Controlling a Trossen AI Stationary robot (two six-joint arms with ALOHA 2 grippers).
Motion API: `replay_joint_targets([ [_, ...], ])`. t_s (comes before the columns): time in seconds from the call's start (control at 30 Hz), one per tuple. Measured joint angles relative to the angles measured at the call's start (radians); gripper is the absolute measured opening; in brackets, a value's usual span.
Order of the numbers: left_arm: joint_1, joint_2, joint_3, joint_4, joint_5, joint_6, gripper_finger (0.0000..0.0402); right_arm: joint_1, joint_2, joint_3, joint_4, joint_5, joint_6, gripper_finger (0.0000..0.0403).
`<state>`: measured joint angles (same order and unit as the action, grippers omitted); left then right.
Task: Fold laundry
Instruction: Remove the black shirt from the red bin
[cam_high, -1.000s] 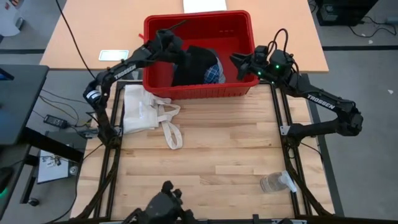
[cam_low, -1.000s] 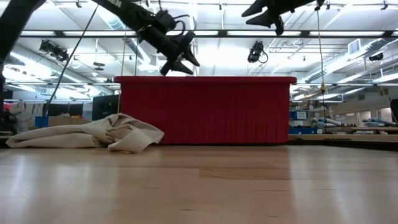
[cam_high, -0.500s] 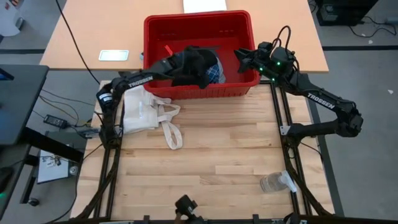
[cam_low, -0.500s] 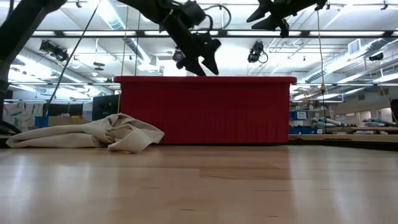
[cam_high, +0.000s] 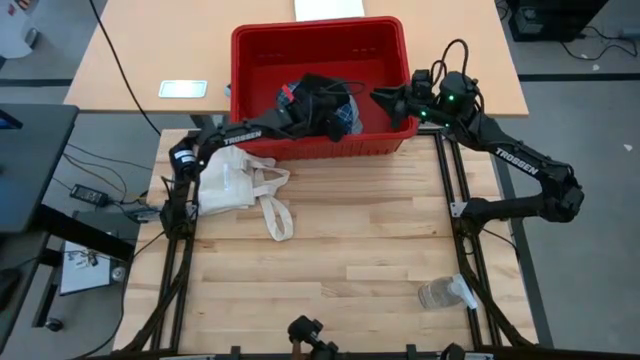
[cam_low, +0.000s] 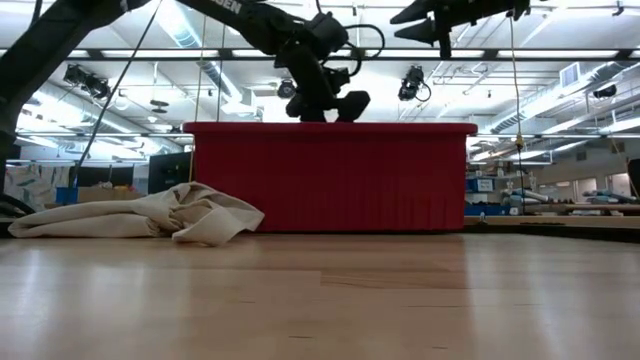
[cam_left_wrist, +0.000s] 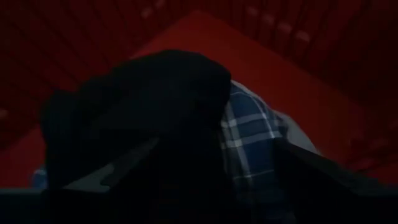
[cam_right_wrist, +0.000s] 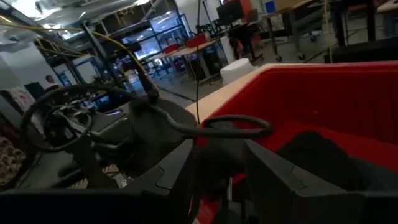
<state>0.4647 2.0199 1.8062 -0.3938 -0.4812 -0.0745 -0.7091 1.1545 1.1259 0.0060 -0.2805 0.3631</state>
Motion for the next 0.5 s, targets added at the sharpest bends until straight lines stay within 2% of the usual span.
replay_joint_targets([
  [0.13,0.009,0.032,0.002,-0.008,0.042,-0.064,0.0305,0.008,0.0,0.0,0.016,-0.029,-0.04,0.0145],
  [0.27,0.026,0.054,0.005,-0.002,0.085,-0.075,0.0305,0.008,0.0,0.0,0.016,-0.133,-0.038,0.0145],
  [0.4,0.066,0.059,0.002,0.014,0.13,-0.298,0.0304,0.017,0.0,0.0,0.017,-0.209,-0.019,0.0145],
  [0.5,0.101,0.062,-0.006,0.009,0.232,-0.421,0.0301,0.031,-0.001,0.0,0.017,-0.219,-0.019,0.0145],
])
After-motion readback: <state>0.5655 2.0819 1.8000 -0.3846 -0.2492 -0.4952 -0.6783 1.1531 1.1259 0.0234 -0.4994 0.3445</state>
